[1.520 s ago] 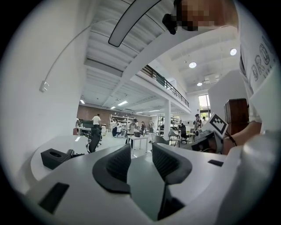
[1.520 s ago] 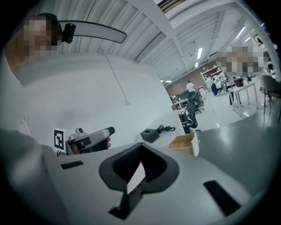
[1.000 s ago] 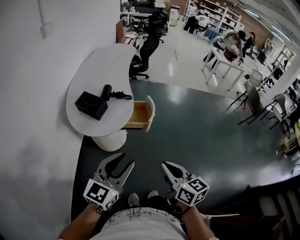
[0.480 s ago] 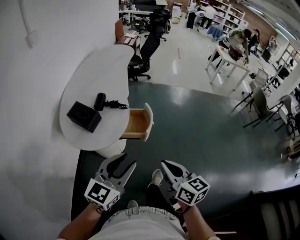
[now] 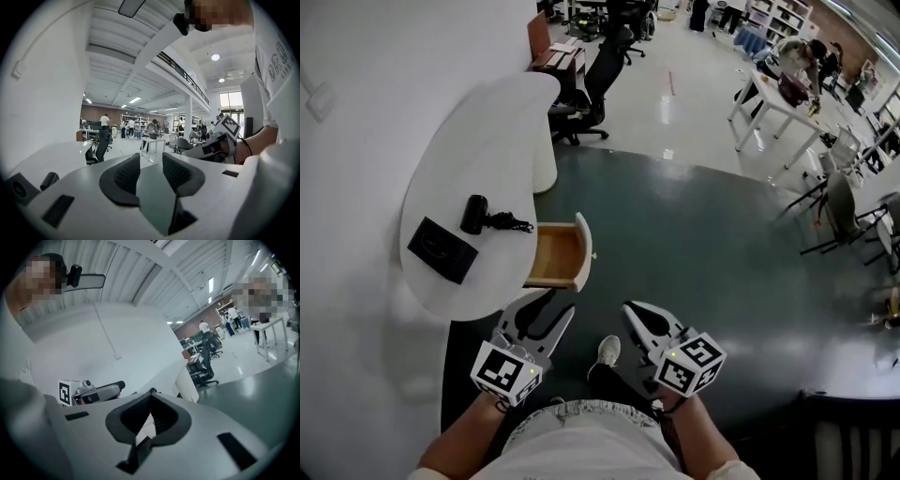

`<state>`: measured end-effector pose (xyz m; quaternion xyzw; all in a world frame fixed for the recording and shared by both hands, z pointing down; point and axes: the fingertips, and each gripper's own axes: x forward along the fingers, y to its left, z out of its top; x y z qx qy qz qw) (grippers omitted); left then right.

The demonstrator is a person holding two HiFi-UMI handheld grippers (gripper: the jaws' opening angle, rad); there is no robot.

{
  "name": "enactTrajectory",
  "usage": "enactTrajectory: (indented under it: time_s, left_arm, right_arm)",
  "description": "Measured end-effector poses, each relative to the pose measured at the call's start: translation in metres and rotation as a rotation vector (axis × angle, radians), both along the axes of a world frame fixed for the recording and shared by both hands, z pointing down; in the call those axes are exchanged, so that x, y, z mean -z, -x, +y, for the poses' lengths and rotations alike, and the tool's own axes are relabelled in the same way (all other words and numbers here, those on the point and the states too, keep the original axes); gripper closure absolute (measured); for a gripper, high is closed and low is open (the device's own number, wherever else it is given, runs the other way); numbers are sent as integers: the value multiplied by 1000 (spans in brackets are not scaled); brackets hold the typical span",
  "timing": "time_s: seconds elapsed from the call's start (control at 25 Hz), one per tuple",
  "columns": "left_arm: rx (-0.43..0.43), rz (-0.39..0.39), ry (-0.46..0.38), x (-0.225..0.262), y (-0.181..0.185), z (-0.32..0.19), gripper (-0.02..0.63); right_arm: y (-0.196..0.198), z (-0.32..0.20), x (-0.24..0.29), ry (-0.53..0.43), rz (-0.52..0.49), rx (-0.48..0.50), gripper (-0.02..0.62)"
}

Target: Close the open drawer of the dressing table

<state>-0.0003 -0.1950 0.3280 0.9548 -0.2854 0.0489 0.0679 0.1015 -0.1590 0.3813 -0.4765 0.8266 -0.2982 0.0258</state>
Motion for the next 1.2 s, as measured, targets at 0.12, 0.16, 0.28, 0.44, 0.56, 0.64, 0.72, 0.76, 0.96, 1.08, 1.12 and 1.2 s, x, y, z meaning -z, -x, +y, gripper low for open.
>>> enactTrajectory:
  time_s: [0.12,0.16,0.28,0.44,0.56,0.64,0.72,0.76,0.96,1.08,1.12,1.2]
  left_arm:
    - [9,-28,11,-9,-24,-25,448]
    - [11,-36,15,-12,-32,-33,449]
    - [8,-68,30,-23,-54,-53,449]
    - [-3,-98,75,-46,-77,-72,449]
    - [-5,-96,127,-67,-93,-83,449]
    - [0,-104,149,-84,-101,-90,449]
    - [12,-115,166,-104,-108,-97,449]
    - [21,-120,176,-114,-110,-101,449]
    - [97,-136,253,-167,-112,-116,449]
    - [103,-165,272,-190,-113,-120,449]
    - [93,-182,269,-197,-115,-121,449]
    - [56,-223,245,-207,-119,-124,449]
  right_arm:
    - [-23,-25,-5,10,-11,12,586]
    - [-30,-32,-7,16,-14,16,586]
    - [-49,-53,-15,35,-21,28,586]
    - [-67,-74,-30,65,-38,37,586]
    - [-76,-87,-43,88,-51,35,586]
    - [-81,-94,-52,106,-55,31,586]
    - [-86,-99,-63,125,-56,25,586]
    - [-89,-100,-69,135,-55,21,586]
    - [-97,-102,-94,186,-50,-5,586]
    - [-98,-99,-104,212,-47,-13,586]
    - [-97,-99,-109,219,-47,-15,586]
    - [-96,-99,-117,230,-50,-18,586]
